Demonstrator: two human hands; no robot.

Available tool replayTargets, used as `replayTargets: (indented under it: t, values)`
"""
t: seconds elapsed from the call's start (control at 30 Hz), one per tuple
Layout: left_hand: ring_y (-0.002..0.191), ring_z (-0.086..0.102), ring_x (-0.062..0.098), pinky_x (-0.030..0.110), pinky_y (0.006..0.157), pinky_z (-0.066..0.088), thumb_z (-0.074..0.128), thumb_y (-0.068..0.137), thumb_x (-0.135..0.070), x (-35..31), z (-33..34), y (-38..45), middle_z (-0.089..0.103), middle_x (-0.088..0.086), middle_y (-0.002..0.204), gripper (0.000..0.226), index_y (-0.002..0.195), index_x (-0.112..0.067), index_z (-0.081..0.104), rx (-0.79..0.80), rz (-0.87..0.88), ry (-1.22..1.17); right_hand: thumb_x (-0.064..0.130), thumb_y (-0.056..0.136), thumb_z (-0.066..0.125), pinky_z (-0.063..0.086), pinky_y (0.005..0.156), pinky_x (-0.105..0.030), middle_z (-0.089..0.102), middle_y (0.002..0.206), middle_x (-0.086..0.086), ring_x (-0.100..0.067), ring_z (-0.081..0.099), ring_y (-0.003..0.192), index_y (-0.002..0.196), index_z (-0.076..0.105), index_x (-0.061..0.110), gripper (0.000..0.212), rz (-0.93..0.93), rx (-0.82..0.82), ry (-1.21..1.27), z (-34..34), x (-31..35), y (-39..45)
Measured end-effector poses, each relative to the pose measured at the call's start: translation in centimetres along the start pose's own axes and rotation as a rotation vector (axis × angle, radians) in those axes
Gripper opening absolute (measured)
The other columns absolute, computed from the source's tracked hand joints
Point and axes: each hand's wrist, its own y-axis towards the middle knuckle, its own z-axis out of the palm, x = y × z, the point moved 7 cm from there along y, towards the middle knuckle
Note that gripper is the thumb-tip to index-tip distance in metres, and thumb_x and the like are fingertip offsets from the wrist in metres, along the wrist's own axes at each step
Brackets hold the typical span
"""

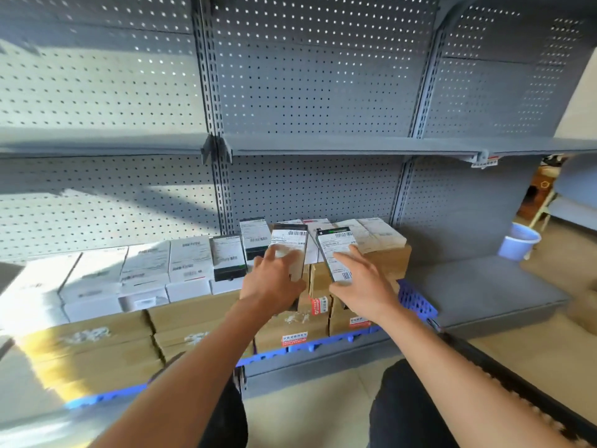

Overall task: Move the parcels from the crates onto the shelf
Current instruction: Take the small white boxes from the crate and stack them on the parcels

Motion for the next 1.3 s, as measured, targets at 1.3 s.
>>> replayTargets:
  t: [1.3]
  values:
    - [0.112,0.058,0.032,0.047,0.095,0.053,0.052,0.095,-0.053,-1.2,5.5,18.0,0.052,0.004,0.127,0.042,0.13,-0.031,0.061,0.073,-0.06,0.127,0.045,0.095,0.06,0.034,0.115,-0.04,0.034,0.162,0.008,-0.014,0.02,0.153,0.147,0.051,0.03,0.054,-0.022,0.06,-0.017,4.4,-6.2,18.2]
